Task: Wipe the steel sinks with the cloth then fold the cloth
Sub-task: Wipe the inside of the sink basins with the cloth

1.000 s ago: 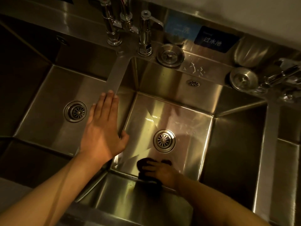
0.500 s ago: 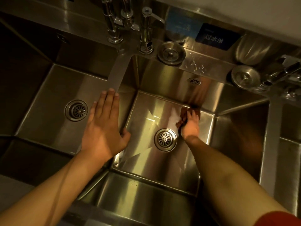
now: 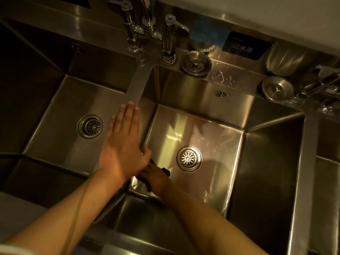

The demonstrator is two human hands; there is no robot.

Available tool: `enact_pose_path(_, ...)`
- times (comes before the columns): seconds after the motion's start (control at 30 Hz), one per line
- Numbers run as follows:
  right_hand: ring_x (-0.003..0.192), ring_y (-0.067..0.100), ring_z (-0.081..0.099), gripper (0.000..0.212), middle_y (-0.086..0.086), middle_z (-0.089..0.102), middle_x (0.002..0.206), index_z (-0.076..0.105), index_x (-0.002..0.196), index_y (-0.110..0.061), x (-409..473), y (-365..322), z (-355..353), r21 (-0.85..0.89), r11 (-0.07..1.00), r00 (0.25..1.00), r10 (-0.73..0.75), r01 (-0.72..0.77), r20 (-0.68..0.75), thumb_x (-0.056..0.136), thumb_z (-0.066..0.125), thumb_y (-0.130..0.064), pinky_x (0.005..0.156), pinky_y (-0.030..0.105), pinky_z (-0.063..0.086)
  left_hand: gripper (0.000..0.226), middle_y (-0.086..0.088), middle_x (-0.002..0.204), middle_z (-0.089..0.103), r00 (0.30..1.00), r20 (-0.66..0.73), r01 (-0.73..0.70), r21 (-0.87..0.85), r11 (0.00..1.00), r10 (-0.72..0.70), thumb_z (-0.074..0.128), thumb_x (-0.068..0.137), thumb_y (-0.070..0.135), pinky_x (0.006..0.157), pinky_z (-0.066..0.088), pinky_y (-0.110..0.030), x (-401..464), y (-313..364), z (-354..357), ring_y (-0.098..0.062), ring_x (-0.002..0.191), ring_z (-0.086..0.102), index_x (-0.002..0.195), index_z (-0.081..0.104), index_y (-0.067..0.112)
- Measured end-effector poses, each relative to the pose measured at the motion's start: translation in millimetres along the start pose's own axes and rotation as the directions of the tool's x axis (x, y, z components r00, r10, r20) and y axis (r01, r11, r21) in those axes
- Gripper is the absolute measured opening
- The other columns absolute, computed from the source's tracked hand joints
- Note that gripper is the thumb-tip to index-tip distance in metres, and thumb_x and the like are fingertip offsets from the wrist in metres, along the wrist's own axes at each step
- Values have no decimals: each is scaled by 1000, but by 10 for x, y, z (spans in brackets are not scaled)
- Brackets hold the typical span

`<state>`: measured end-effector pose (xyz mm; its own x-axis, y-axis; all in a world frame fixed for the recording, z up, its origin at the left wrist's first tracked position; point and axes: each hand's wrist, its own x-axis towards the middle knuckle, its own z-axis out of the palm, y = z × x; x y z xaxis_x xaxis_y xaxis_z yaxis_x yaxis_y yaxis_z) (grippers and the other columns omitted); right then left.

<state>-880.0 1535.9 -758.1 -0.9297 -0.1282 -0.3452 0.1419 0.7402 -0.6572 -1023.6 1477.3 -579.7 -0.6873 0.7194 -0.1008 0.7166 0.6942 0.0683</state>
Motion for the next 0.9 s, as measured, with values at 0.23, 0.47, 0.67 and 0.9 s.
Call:
enact_pose_path(0.23,139,31,46,29,17,59,140,69,125,-2,-447,-22,-264,-25,999,990,51,-48,133,101,58,-11,119,43,32,110,-13,174,6,999,-20,-28,-80,996,27,66,79,46,129,12,-49,-18,-14,-18,-27,161,1,165,8,7)
enact_pose_path(0.47,136,22,51,48,9,54,148,61,139,-11,-1140,-178,-590,244,885,890,435,-396,-135,92,59,-4,115,17,32,104,-17,171,18,999,-28,-47,-223,974,42,56,76,50,125,19,-55,-57,13,-141,-36,158,15,162,21,5)
enact_pose_path(0.67,145,10,36,65,-1,43,157,54,146,-16,-1730,-367,-1016,386,789,756,593,-477,-278,88,53,14,115,9,21,95,-12,169,24,993,-4,-107,-387,916,114,57,76,45,123,21,-63,-105,-34,-268,-33,157,20,162,25,17)
enact_pose_path(0.9,137,20,50,61,3,52,149,59,141,-10,-2110,-756,-1345,472,732,597,678,-491,-429,85,50,12,112,14,36,78,-14,167,31,972,-28,-215,-501,838,233,62,88,29,128,16,-54,-239,-43,-444,-33,157,22,159,35,11)
